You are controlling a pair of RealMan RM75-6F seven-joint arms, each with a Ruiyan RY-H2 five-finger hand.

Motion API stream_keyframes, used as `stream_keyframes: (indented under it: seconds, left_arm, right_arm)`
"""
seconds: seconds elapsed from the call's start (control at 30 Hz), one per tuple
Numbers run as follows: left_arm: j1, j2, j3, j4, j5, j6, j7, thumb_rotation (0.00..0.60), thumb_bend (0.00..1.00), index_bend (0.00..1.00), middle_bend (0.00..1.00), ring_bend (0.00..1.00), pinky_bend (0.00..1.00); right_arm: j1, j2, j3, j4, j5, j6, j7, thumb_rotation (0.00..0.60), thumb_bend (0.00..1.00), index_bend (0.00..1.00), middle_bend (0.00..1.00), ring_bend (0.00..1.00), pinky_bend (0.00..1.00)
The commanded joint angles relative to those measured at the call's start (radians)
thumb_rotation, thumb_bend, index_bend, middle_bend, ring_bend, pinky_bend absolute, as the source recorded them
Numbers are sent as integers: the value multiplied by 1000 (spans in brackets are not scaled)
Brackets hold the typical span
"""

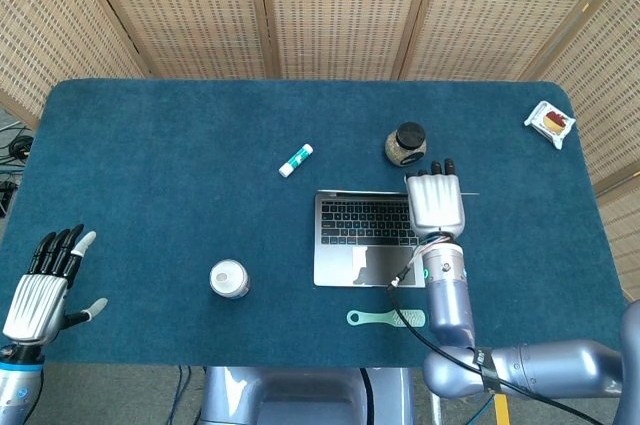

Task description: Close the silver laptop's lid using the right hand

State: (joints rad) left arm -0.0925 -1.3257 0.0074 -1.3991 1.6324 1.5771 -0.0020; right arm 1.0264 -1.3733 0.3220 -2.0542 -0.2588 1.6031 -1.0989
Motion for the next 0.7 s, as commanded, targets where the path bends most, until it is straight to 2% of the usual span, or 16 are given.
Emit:
stream_keyframes:
  seconds: [0.03,0.33,0.5,0.7]
  left_arm:
    - [1,2,1,-3,3,4,2,600,13,0,0,0,0]
    - [7,4,6,-10,16,18,8,600,13,0,0,0,0]
    - [8,6,6,-12,20,21,9,600,13,0,0,0,0]
    - [10,6,5,-14,21,25,13,600,13,0,0,0,0]
  right_arm:
    - [-16,3,-11,-21,-4,8,11,600,1000,402,399,200,123]
    - [-67,7,-34,-58,-23,-13,74,600,1000,402,395,200,123]
    - [-94,-6,-65,-43,-43,-49,109,600,1000,402,393,200,123]
    - [-114,-14,-80,-26,-56,-76,138,600,1000,402,392,200,123]
